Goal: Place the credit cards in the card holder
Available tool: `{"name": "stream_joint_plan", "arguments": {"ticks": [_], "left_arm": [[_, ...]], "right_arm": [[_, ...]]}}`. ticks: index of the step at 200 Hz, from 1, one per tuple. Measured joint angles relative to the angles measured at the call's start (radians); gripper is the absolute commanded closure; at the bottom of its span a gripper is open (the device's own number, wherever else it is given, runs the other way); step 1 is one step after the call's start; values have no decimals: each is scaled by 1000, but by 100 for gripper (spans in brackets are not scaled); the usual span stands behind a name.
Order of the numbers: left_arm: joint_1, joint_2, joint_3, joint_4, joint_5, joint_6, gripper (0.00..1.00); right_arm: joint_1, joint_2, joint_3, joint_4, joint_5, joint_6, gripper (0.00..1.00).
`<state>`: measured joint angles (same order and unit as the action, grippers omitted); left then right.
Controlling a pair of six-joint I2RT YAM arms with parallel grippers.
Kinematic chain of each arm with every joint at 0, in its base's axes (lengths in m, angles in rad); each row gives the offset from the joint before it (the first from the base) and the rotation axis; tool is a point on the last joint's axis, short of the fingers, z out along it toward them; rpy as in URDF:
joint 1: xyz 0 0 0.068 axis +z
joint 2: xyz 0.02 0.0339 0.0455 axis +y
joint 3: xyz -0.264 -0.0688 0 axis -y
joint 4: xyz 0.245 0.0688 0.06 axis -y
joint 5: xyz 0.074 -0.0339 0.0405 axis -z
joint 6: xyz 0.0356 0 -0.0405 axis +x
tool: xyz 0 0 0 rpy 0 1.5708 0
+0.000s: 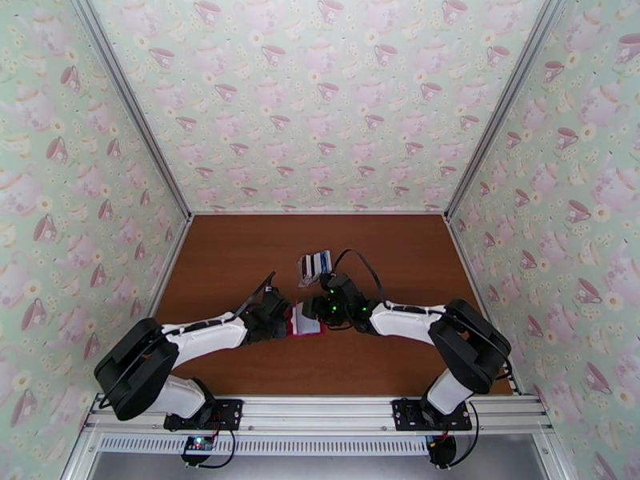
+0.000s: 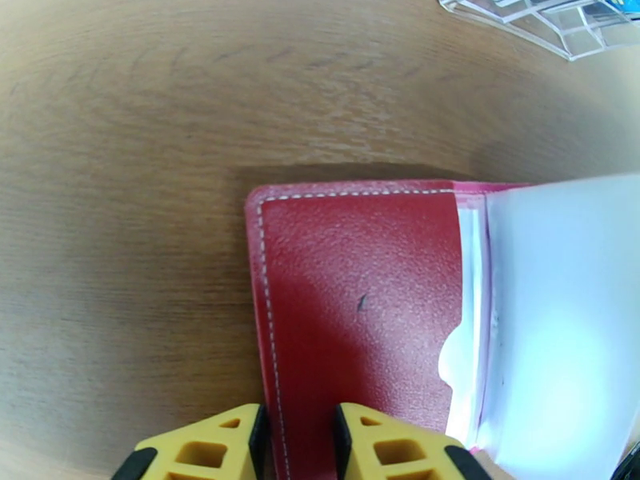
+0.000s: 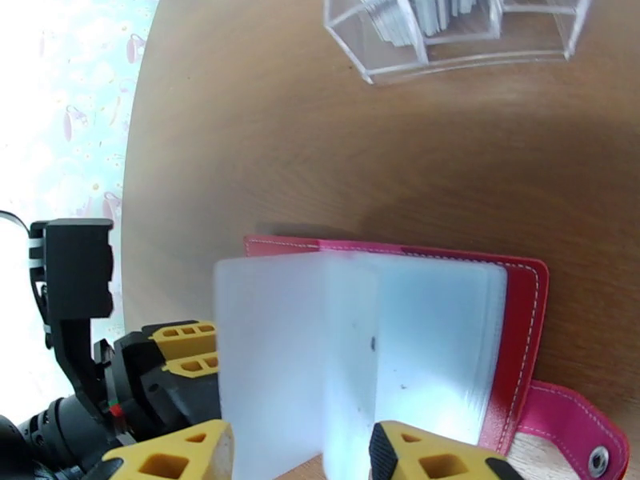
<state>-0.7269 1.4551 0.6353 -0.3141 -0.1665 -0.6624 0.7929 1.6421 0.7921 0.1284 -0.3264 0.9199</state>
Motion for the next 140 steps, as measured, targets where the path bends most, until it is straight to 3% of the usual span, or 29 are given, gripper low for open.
{"name": "stream_joint_plan", "arguments": {"ticks": [97,140], "left_arm": [[11,-38,-11,-18,28,0,58],[55,-103,-11,-85,29,0,57]], "right_arm": [[22,45,15,106,-78,71,49],[35,64,26,177,-109,112,49]]}}
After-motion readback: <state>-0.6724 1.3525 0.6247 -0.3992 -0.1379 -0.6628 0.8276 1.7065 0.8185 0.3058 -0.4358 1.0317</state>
